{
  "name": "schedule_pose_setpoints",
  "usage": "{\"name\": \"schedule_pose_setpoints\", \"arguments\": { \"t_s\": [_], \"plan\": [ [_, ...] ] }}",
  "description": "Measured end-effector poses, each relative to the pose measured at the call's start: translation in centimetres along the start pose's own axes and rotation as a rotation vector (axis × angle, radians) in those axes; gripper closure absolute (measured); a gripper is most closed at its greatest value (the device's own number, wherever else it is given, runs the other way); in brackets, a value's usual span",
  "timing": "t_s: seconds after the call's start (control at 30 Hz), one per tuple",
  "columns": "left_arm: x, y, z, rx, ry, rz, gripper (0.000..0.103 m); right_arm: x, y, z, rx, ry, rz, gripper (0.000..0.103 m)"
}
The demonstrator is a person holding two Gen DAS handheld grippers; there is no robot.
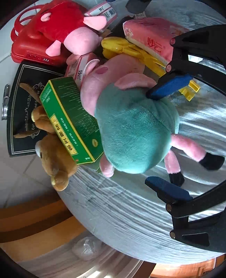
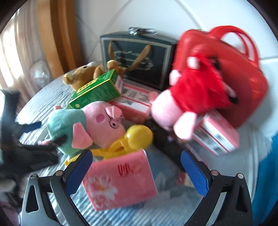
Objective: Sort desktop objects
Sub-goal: 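Grasp the green-shirted pink pig plush with both grippers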
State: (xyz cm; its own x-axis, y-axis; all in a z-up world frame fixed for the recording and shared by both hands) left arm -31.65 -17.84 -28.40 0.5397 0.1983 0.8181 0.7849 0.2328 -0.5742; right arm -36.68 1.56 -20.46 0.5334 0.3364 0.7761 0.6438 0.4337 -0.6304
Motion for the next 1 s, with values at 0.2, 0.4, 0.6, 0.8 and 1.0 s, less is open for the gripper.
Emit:
{"name": "schedule_pose_setpoints", "arguments": {
  "t_s": [0.2, 0.4, 0.6, 0.8, 1.0],
  "plan": [
    [-2.0, -1.4, -1.0, -0.035, 0.108, 0.032, 0.0, -5.5, -1.6, -1.9, 0.068, -0.078, -0.052, 0.0],
    [-2.5, -1.1, -1.2, -0.029, 0.167, -0.011, 0.0, -9.9, -2.1, -2.5, 0.115, -0.144, -0.143, 0.0],
    [-1.5, -0.9, 0.8, -0.155, 0.019, 0.06, 0.0, -11.2, -0.6, -2.2, 0.148, -0.185, -0.2, 0.0],
    [-3.5, -1.1, 1.1, -0.108, 0.053, 0.004, 0.0, -11.7, -0.6, -3.0, 0.195, -0.204, -0.169, 0.0],
    [-2.8, -1.0, 1.5, -0.12, 0.058, 0.016, 0.013, -10.6, -0.8, -4.3, 0.204, -0.249, -0.123, 0.037]
  ]
}}
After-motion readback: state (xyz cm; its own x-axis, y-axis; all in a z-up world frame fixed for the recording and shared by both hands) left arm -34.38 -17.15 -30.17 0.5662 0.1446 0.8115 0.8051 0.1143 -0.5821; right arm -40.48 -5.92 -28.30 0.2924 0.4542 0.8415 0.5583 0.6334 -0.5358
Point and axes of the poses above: each gripper's, at about its wrist camera, not at the fingertips, and x roughly against the way its jaws point, z to its right, y to its underside, the point moved 5 cm from there along -x, roughly the way its jaws point, and after that the axes turned 4 degrees about z, right-handed, at the moved point
